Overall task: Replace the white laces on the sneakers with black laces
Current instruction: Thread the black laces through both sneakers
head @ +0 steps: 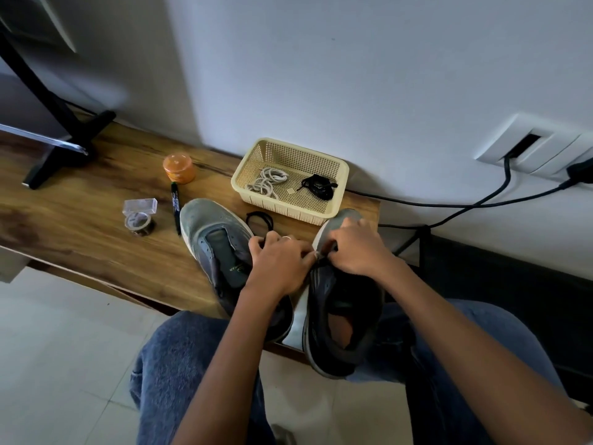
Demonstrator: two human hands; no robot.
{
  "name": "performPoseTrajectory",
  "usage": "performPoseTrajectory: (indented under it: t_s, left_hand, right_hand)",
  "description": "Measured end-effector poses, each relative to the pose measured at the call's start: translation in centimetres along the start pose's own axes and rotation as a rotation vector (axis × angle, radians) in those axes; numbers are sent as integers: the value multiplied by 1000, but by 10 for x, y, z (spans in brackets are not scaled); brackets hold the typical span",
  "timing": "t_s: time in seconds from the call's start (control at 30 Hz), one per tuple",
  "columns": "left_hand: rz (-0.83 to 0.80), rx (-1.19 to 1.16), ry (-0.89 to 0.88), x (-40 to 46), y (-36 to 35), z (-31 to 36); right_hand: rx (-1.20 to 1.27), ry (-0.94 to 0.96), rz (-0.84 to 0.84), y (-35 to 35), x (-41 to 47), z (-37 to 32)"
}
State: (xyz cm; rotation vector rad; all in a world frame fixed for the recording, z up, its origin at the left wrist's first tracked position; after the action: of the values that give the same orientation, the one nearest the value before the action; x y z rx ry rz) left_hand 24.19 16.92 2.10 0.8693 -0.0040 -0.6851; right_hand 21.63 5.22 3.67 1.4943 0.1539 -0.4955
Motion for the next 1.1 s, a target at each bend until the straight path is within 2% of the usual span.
performPoseTrajectory:
  t_s: [0.1, 0.23, 0.27, 0.4, 0.5, 0.77, 1.0, 1.07, 1.1]
  left_hand:
    - [33, 6, 2, -1, 2, -4]
    - [-8, 20, 31, -2, -1, -4]
    - [-4, -44, 33, -1, 0, -2]
    - [41, -254, 54, 3, -6, 2]
    - [75, -473, 26, 5, -12, 13]
    - [507, -1180, 24, -8, 35, 9]
    - [921, -1344, 18, -20, 75, -37]
    - [1038, -1237, -11, -31, 85, -37]
    - [1047, -1133, -32, -35, 88, -31]
  right_hand:
    - [-43, 24, -68, 4, 3, -4]
    - [-112, 17, -91, 4, 6, -6]
    - [-30, -9, -65, 4, 7, -4]
    - [568, -88, -57, -16, 2, 8]
    - [626, -104, 47, -20, -6, 12]
    - [362, -150, 285, -14, -41, 17]
    - [143, -106, 258, -35, -62, 13]
    - [148, -115, 281, -35, -63, 12]
    - [198, -129, 323, -31, -64, 13]
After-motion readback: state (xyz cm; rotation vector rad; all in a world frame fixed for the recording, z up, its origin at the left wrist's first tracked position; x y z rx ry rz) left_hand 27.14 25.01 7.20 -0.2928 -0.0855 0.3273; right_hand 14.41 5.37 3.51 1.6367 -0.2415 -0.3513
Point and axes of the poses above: each hand's wrist, its own x-axis towards the middle knuckle, its own y-axis out of the back of the hand, z = x × y, the point moved 7 cm from there along x, towards the middle knuckle, and after that the axes turned 15 degrees about -x, right-handed, at the moved point
